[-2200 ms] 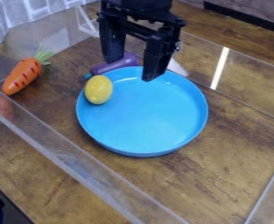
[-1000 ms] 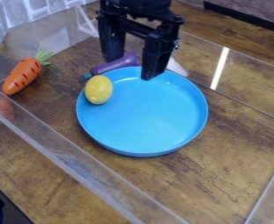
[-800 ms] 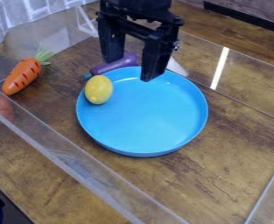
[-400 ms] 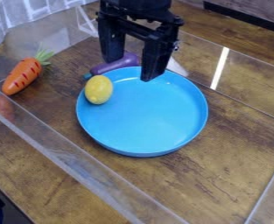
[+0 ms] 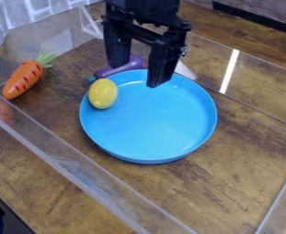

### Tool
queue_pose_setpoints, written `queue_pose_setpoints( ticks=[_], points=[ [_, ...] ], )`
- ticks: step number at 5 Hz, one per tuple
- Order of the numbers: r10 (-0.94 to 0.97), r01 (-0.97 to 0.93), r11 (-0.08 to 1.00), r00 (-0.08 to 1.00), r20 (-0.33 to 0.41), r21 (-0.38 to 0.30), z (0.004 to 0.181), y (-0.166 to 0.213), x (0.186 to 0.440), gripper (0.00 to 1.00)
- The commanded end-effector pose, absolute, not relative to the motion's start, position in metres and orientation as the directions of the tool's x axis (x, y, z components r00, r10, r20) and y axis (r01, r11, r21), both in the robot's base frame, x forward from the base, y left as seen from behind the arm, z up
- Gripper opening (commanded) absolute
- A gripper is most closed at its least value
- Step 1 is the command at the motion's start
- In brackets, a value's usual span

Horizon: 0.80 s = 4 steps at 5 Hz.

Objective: Remove the purple eggplant from the blue tray and put it on the table

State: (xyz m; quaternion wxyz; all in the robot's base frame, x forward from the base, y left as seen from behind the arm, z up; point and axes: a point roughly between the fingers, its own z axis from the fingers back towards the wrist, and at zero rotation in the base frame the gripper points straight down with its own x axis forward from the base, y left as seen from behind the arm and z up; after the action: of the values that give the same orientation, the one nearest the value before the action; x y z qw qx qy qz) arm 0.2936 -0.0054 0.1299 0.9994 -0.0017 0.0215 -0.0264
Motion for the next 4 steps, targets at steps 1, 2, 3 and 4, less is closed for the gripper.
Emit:
queue_pose_setpoints(
  ticks=[1, 2, 3, 4],
  points=[
    [-0.051, 0.051, 0.999, 0.999, 0.000, 0.005, 0.142, -0.002, 0.299, 1.00],
    [-0.052, 0.052, 0.999, 0.999, 0.008, 0.009, 0.146, -0.001, 0.299, 1.00],
    [-0.055, 0.055, 0.998, 0.998, 0.017, 0.014, 0.150, 0.000, 0.300, 1.00],
    [-0.059, 0.059, 0.998, 0.998, 0.028, 0.019, 0.153, 0.000, 0.300, 1.00]
  ],
)
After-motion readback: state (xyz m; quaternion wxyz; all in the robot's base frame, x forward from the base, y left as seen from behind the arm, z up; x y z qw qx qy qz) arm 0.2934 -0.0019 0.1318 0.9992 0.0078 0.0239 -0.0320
